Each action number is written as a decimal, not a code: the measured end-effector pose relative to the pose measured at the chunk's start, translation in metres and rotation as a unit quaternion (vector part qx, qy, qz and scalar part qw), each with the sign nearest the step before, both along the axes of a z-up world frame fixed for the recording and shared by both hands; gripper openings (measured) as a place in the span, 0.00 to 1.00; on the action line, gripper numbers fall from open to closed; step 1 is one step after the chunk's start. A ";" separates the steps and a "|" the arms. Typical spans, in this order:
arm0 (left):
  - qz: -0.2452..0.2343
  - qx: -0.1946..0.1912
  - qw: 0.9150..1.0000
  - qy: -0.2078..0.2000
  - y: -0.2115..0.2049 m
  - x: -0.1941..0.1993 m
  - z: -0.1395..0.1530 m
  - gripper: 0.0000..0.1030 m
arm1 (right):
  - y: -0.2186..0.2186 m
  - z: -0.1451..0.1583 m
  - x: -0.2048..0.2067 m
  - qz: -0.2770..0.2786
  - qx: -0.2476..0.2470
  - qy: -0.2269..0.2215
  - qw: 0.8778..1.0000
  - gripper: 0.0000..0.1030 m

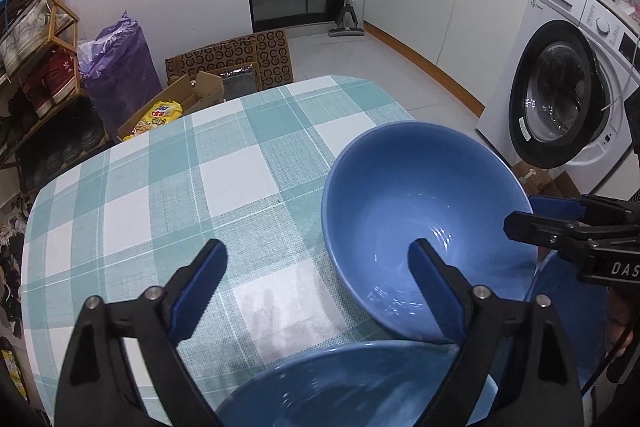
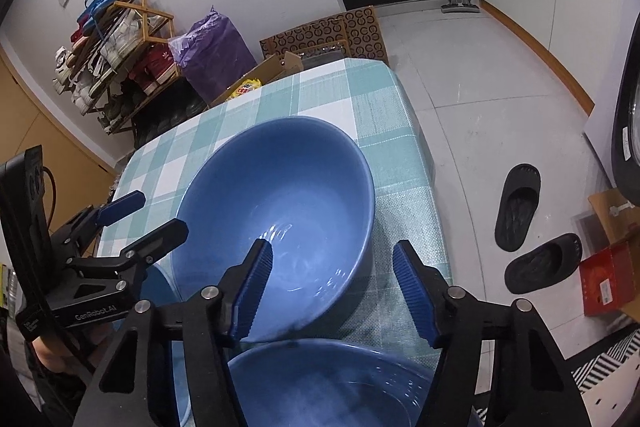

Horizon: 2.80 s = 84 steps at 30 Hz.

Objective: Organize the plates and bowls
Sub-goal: 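Close the left gripper on the blue bowl rim while the right gripper grips it too, then lift the blue bowl with both grippers and carry it over another blue bowl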

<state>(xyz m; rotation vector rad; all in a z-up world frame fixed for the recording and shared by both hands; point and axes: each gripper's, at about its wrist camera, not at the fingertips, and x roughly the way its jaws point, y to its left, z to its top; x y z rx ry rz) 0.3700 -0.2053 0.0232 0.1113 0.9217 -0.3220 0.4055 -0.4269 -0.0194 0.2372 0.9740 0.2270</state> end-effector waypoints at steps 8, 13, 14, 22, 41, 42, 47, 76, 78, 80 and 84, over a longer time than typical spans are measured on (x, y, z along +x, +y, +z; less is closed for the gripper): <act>-0.017 0.007 1.000 0.019 -0.008 0.003 -0.008 0.52 | 0.006 -0.010 -0.001 0.006 -0.008 0.013 1.000 0.46; -0.023 0.012 0.999 0.028 -0.013 0.005 -0.012 0.41 | 0.005 -0.009 -0.001 0.007 -0.010 0.012 1.000 0.42; -0.024 0.010 0.999 0.030 -0.013 0.006 -0.013 0.40 | 0.005 -0.009 -0.001 0.007 -0.011 0.012 1.000 0.41; -0.024 0.003 0.999 0.042 -0.013 0.008 -0.019 0.20 | 0.005 -0.013 -0.001 0.008 -0.015 0.018 1.000 0.35; -0.025 -0.004 0.999 0.032 -0.014 0.006 -0.014 0.13 | 0.009 -0.012 -0.006 0.006 -0.030 0.010 0.999 0.19; -0.024 -0.005 0.999 0.031 -0.015 0.006 -0.012 0.13 | 0.008 -0.011 -0.005 0.006 -0.031 0.010 0.999 0.19; -0.022 -0.010 0.999 0.021 -0.015 0.005 -0.006 0.13 | 0.006 -0.003 -0.008 0.002 -0.032 0.000 0.999 0.19; -0.018 -0.033 0.998 -0.042 -0.006 -0.038 0.059 0.13 | 0.003 0.079 -0.076 0.004 -0.043 -0.072 0.996 0.19; -0.018 -0.034 0.998 -0.047 -0.004 -0.042 0.063 0.13 | 0.006 0.084 -0.079 0.004 -0.044 -0.077 0.996 0.19; -0.017 -0.035 0.998 -0.050 -0.003 -0.045 0.066 0.13 | 0.007 0.088 -0.084 0.005 -0.043 -0.079 0.996 0.19; -0.013 -0.039 0.998 -0.056 0.005 -0.054 0.072 0.13 | 0.011 0.096 -0.095 0.011 -0.044 -0.084 0.995 0.19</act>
